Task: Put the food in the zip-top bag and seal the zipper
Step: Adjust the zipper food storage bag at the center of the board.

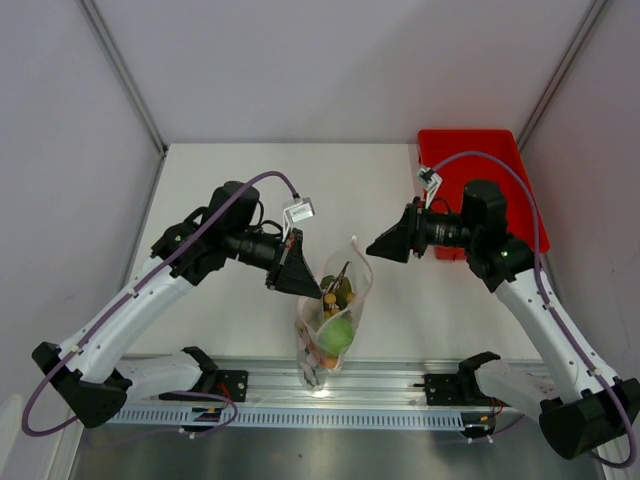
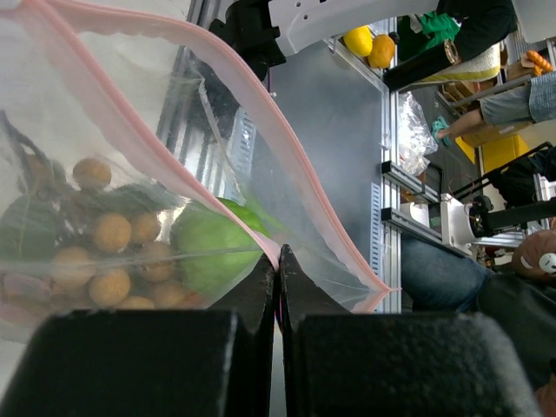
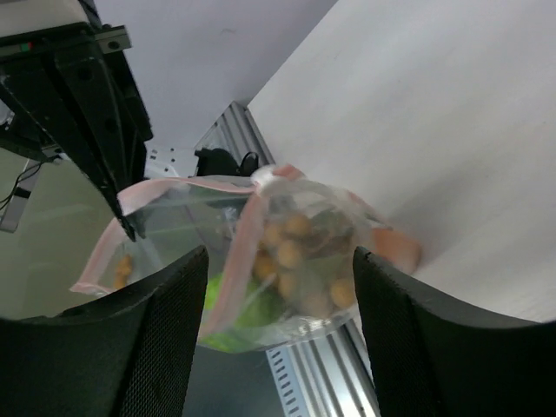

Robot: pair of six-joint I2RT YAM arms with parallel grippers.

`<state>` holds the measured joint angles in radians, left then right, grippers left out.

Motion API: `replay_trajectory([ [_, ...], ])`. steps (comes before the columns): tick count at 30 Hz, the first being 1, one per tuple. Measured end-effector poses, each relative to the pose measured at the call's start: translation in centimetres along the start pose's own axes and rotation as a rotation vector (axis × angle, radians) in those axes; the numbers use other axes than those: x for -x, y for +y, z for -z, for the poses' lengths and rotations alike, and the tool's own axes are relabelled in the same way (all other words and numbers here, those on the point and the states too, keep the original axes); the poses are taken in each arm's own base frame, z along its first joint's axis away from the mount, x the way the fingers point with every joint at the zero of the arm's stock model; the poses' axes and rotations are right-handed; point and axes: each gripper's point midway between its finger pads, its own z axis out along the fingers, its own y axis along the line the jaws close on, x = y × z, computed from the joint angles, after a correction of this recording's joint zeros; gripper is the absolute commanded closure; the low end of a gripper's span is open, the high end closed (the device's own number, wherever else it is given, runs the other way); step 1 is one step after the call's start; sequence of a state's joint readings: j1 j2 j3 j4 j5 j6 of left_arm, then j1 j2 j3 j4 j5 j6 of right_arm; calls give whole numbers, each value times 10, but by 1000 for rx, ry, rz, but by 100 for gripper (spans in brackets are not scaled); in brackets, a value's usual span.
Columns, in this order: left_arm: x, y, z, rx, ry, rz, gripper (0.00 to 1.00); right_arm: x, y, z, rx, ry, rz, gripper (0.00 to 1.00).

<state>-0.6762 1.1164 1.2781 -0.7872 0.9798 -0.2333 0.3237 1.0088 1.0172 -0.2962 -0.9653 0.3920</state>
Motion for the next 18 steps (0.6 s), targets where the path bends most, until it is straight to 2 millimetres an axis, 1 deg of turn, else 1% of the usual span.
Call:
replay_trajectory([
  [3, 1, 1, 0, 7, -3, 7, 99, -1, 14, -14, -11, 49, -25, 30],
  [4, 1, 1, 0, 8, -4, 8, 100, -1, 22, -17, -6, 65, -29, 34],
  [6, 1, 1, -1, 7, -5, 8, 99, 0, 29, -20, -19, 78, -42, 37],
  [7, 1, 1, -1, 7, -5, 8, 100, 1, 30, -21, -32, 83, -50, 42],
  [9, 1, 1, -1, 6, -4, 7, 99, 2, 32, -25, -63, 98, -69, 45],
  [10, 1, 1, -1, 6, -4, 7, 99, 1, 31, -28, -84, 108, -80, 47],
  [15, 1, 2, -3, 7, 0, 5, 99, -16, 17, -32, -201, 169, -147, 51],
  [17, 0, 2, -5, 5, 7, 7, 99, -23, 10, -30, -250, 192, -168, 58],
  [18, 0, 2, -6, 3, 11, 9, 99, -25, 7, -30, -268, 200, -175, 65],
])
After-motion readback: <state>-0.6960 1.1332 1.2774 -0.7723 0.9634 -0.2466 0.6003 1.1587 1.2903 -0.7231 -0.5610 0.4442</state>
